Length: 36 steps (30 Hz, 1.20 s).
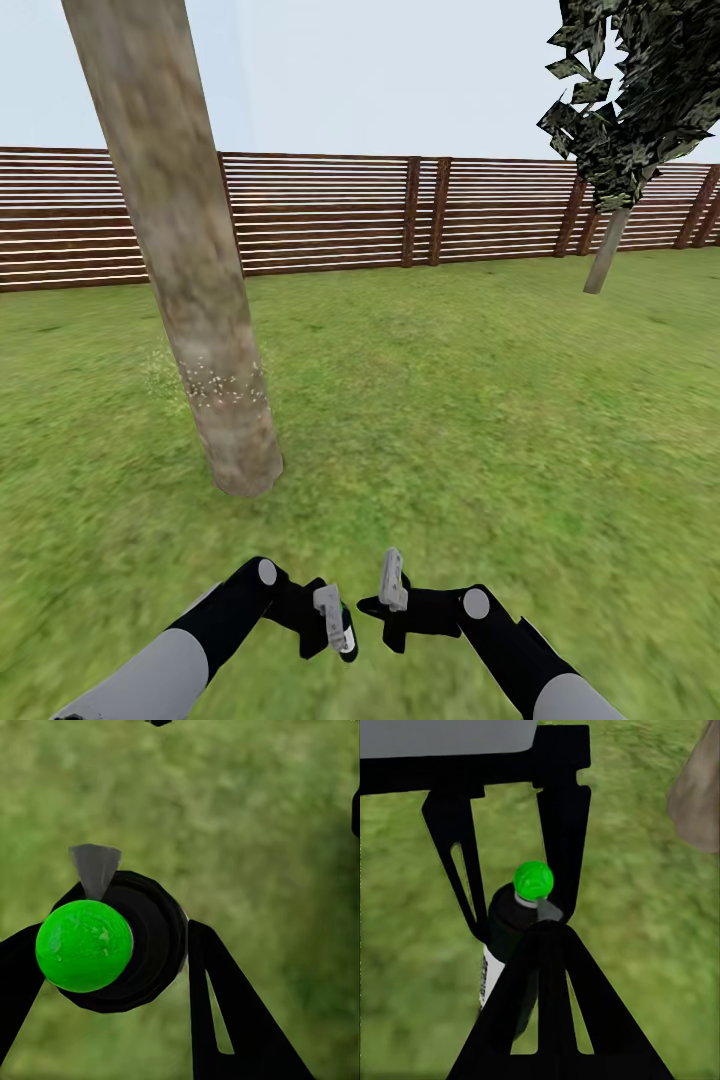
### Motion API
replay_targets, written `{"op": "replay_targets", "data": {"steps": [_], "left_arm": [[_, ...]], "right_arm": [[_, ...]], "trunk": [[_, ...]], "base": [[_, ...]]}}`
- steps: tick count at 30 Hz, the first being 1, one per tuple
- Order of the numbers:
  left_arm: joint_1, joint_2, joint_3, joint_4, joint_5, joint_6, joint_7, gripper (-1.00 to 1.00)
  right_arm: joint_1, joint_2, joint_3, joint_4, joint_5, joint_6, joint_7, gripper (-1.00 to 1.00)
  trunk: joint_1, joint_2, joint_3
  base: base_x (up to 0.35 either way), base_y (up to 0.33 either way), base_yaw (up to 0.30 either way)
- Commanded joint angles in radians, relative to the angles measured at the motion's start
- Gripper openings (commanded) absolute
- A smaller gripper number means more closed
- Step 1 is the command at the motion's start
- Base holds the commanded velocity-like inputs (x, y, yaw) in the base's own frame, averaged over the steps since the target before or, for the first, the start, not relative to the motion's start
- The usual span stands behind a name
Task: In the garden, pick up the pesticide atomizer on the floor and spray pesticide onto both trees until each tree trunk is fully covered.
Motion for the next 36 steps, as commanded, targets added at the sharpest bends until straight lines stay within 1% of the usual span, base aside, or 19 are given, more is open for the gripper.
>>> {"op": "replay_targets", "data": {"steps": [1, 3, 5, 8, 13, 17, 20, 25, 29, 36], "left_arm": [[0.0, 0.0, 0.001, -0.002, -0.003, 0.0, -0.004, -1.0], [-0.001, 0.0, 0.001, -0.002, -0.002, -0.004, -0.007, -1.0], [-0.001, 0.0, 0.001, -0.002, -0.003, -0.008, -0.054, -1.0], [-0.001, -0.001, 0.002, -0.002, -0.002, -0.01, -0.076, -1.0], [-0.001, -0.002, 0.004, -0.003, 0.003, -0.01, -0.075, -1.0], [-0.001, -0.017, 0.005, -0.003, 0.003, -0.009, -0.071, -1.0], [-0.001, -0.02, 0.006, -0.004, 0.003, -0.009, -0.07, -1.0], [-0.001, -0.021, 0.007, -0.004, 0.004, -0.009, -0.069, -1.0], [0.001, -0.021, 0.01, -0.034, 0.004, -0.007, -0.069, -1.0], [0.002, -0.021, 0.012, -0.037, 0.004, -0.008, -0.069, -1.0]], "right_arm": [[-0.001, 0.0, -0.001, 0.0, 0.009, -0.005, 0.0, -1.0], [0.0, 0.0, -0.003, 0.0, 0.009, -0.005, 0.0, -1.0], [0.0, -0.001, -0.005, 0.002, 0.01, -0.005, 0.0, -1.0], [-0.001, -0.001, -0.006, 0.002, 0.01, -0.006, 0.0, -1.0], [-0.001, -0.001, -0.006, 0.002, 0.01, -0.006, 0.0, -1.0], [0.0, -0.001, -0.006, 0.002, 0.01, -0.006, 0.0, -1.0], [-0.001, -0.001, -0.006, 0.002, 0.01, -0.006, 0.0, -1.0], [-0.001, -0.001, -0.006, 0.002, 0.01, -0.006, -0.001, -1.0], [-0.001, -0.001, -0.006, 0.002, 0.01, -0.005, -0.002, -1.0], [-0.001, -0.001, -0.006, 0.002, 0.01, -0.006, -0.002, -1.0]], "trunk": [[0.0, 0.0, -0.001], [0.0, 0.0, -0.001], [0.0, 0.0, -0.001], [0.0, 0.0, -0.001], [0.0, 0.0, -0.001], [0.0, 0.0, -0.001], [0.0, 0.0, -0.001], [0.0, 0.0, -0.001], [0.0, 0.0, -0.001], [0.0, 0.0, -0.001]], "base": [[0.0, 0.0, 0.0], [0.0, 0.0, 0.0], [0.0, 0.0, 0.0], [0.0, 0.0, 0.0], [0.0, 0.0, 0.0], [0.0, 0.0, 0.0], [0.0, 0.0, 0.0], [0.0, 0.0, 0.0], [0.0, 0.0, 0.0], [0.0, 0.0, 0.0]]}}
